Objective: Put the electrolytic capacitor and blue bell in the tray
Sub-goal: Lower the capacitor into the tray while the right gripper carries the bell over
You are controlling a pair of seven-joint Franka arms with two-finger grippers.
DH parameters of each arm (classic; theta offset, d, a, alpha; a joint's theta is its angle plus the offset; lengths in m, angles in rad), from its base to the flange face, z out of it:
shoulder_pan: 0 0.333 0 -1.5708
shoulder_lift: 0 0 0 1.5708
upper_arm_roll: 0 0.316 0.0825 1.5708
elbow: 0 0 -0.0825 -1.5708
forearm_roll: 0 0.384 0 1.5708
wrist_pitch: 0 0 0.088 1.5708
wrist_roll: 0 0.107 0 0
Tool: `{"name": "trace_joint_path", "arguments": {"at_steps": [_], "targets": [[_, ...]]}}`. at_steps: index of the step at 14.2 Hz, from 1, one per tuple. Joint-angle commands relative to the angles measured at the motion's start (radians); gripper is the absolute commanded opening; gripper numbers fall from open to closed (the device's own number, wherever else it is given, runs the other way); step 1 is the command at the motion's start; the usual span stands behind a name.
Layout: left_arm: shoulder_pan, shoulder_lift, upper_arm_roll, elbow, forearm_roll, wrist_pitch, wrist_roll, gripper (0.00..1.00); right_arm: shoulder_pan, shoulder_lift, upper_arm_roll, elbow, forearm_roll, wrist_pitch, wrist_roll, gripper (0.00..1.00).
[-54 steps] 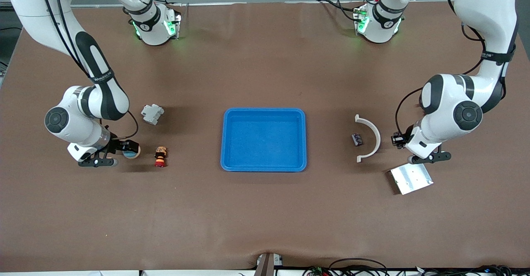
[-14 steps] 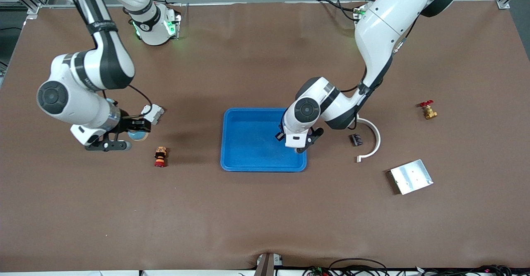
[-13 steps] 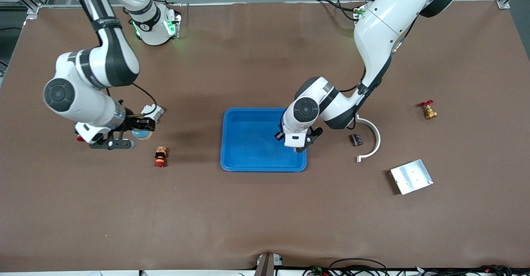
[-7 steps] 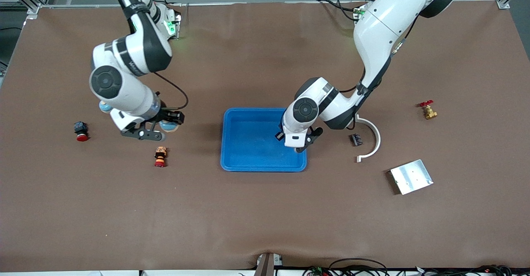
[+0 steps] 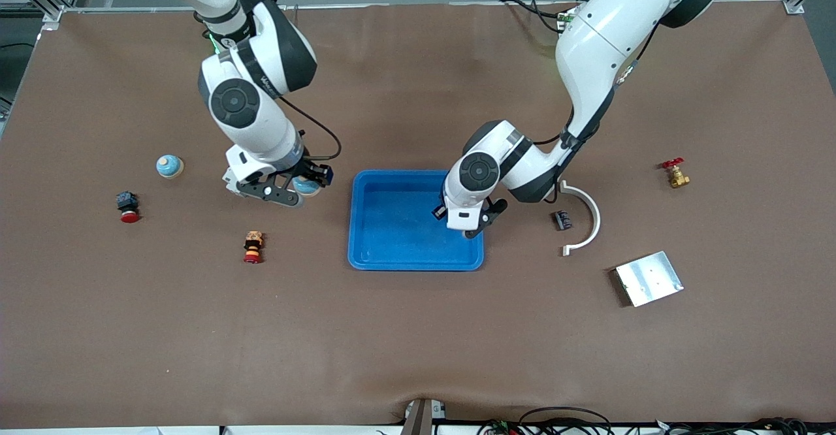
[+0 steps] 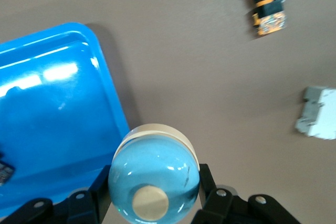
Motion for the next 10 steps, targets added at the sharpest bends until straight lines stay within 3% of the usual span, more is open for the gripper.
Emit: {"name": "trace_joint_path", "arguments": {"at_steps": [1,8,10], "targets": [[-0.003,-0.041,-0.001,-0.014,0.029,-0.022,-0.036,1.00,0.076,0.030,-0.010,-0.018,0.010,0.087,0.130,0.00],[0.048,-0.187,0.003,0.045,0.031,-0.257,-0.018,1.00,0.192,0.180,-0.011,-0.009,0.009,0.295,0.348,0.00],[0.095,-0.210,-0.002,0.046,0.032,-0.282,0.074,1.00,0.211,0.221,-0.011,0.010,0.007,0.321,0.368,0.00]]}}
